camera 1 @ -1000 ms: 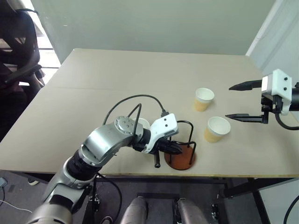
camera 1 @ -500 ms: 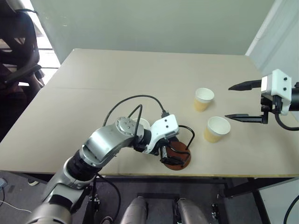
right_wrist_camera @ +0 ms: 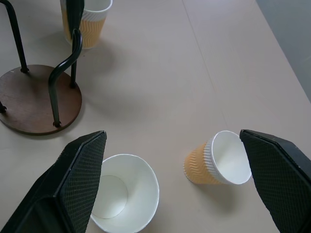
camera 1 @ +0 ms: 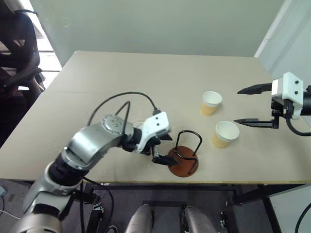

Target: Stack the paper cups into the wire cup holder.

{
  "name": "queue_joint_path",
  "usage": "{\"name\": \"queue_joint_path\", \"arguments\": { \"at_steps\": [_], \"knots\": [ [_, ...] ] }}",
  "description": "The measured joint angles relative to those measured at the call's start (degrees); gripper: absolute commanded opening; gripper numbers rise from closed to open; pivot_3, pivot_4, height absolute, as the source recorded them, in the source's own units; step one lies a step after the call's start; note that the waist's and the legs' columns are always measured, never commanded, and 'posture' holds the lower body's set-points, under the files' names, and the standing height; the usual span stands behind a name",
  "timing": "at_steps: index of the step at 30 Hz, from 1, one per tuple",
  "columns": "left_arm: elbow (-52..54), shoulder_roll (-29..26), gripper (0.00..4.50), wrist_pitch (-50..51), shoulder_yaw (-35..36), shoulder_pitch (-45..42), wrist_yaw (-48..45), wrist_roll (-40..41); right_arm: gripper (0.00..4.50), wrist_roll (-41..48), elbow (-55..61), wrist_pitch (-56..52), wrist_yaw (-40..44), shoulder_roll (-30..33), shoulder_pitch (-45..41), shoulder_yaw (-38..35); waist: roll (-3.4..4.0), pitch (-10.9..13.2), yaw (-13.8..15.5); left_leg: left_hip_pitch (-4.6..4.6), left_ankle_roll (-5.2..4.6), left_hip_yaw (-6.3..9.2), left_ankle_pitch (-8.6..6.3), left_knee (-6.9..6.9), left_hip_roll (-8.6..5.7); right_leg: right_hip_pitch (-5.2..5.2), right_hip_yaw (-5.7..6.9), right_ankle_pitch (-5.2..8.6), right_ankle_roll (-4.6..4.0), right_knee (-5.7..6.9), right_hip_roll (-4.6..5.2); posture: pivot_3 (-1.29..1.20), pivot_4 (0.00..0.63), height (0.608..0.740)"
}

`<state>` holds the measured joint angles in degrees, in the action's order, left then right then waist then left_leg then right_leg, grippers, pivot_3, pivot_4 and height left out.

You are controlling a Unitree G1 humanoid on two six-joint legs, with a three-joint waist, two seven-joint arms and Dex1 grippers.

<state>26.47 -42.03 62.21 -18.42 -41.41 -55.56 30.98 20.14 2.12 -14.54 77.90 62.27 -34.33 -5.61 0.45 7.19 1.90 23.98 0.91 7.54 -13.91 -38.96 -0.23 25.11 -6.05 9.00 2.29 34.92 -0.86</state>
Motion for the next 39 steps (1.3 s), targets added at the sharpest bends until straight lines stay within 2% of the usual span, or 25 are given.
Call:
{"name": "queue_joint_path", "arguments": {
  "at_steps": [7,16,22,30,38,39],
  "knots": [
    [-0.1,-0.2,4.45,-5.7,4.1,0.9,-3.1,2.7,4.50,-0.1,0.1,0.0,0.5,-0.1,0.2,0.7,0.00,0.0,0.0,0.00,0.00,-0.07,-0.10,0.02,0.01,0.10,-0.11,0.02,0.03,0.01,-0.01,0.00,0.150,0.740],
    [-4.5,-11.9,4.45,-9.6,16.1,2.9,-10.1,5.1,4.50,0.6,5.3,-1.7,3.7,4.4,8.5,0.5,0.00,0.0,-0.2,0.06,0.09,-0.11,-0.19,0.14,0.06,0.30,-0.18,0.10,-0.08,0.01,-0.09,0.00,0.150,0.740],
    [-4.1,-19.6,4.45,-17.2,26.6,11.4,-19.0,7.5,4.50,-2.2,8.3,-1.5,3.1,4.5,11.0,2.9,0.01,0.0,-0.7,0.06,0.15,-0.11,-0.32,0.22,0.07,0.45,-0.29,0.19,-0.18,0.06,-0.13,0.00,0.150,0.740],
    [-1.3,-22.9,4.45,-22.6,35.9,25.0,-25.3,9.6,4.50,-9.9,4.7,1.5,1.7,1.9,8.2,10.8,0.01,0.0,-1.1,0.09,0.12,-0.11,-0.33,0.33,0.11,0.59,-0.32,0.19,-0.24,0.15,-0.13,0.00,0.150,0.740],
    [0.6,-24.0,4.45,-23.6,39.2,29.0,-25.3,10.5,4.50,-15.7,0.2,5.5,1.9,-1.0,5.2,16.0,0.01,0.0,-1.3,0.09,0.12,-0.11,-0.34,0.44,0.16,0.67,-0.30,0.19,-0.34,0.15,-0.14,0.00,0.150,0.740],
    [0.7,-24.2,4.49,-23.6,39.4,29.5,-25.1,10.5,4.32,-16.1,0.0,5.9,1.9,-1.6,5.0,16.5,0.01,0.0,-1.4,0.09,0.12,-0.12,-0.34,0.49,0.16,0.69,-0.30,0.19,-0.36,0.16,-0.13,0.00,0.150,0.740]
  ]
}}
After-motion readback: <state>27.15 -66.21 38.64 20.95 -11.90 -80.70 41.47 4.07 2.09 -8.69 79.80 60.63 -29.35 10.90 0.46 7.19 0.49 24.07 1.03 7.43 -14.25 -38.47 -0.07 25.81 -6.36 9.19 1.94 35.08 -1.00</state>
